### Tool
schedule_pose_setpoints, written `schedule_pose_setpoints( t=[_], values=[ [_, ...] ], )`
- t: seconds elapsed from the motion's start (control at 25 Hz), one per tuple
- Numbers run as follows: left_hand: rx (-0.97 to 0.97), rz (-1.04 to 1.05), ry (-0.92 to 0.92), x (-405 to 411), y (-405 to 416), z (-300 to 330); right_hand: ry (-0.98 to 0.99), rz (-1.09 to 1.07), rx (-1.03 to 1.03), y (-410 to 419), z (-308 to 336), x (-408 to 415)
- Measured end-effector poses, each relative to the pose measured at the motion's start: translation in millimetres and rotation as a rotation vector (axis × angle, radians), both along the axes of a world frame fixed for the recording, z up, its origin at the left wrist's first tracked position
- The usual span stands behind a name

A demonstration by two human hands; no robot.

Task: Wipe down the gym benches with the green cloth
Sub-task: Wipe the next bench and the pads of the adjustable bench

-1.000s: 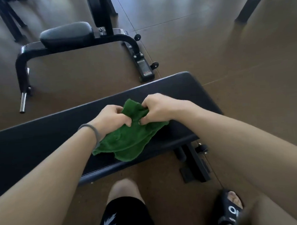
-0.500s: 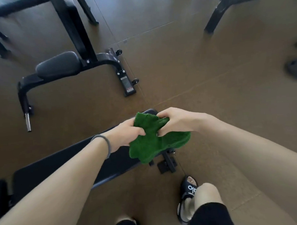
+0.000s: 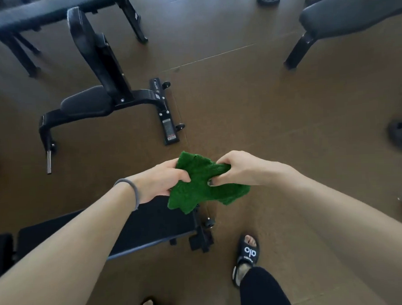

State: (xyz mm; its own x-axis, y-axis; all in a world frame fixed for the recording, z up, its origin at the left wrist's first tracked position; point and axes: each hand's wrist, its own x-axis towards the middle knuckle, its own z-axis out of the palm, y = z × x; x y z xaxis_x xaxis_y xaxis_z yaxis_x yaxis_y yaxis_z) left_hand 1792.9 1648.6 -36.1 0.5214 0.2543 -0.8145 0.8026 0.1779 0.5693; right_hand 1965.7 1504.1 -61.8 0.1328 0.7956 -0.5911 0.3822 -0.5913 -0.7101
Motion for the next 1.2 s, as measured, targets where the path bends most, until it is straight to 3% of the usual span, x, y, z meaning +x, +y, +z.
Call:
schedule_pose_setpoints(
  t=[0.24, 0.52, 0.84, 1.0, 1.2],
  values=[
    [-0.042, 0.178, -0.015, 71.1, 8.2, 24.1, 0.119, -0.001, 0.005, 23.9, 27.5, 90.3],
    [-0.146, 0.396, -0.076, 106.2, 69.4, 26.4, 0.002, 0.195, -0.035, 121.1, 26.8, 143.9],
    [-0.232, 0.569, -0.055, 134.5, 203.3, 15.5, 0.1, 0.337, -0.094, 292.2, 12.3, 186.7],
    [-0.274, 0.647, -0.08, 131.6, 258.4, 26.3, 0.265, 0.408, -0.086, 377.6, 23.4, 183.0],
    [-0.261, 0.733, -0.075, 129.7, 333.3, 32.9, 0.277, 0.591, -0.066, 483.2, 21.5, 171.4]
  ],
)
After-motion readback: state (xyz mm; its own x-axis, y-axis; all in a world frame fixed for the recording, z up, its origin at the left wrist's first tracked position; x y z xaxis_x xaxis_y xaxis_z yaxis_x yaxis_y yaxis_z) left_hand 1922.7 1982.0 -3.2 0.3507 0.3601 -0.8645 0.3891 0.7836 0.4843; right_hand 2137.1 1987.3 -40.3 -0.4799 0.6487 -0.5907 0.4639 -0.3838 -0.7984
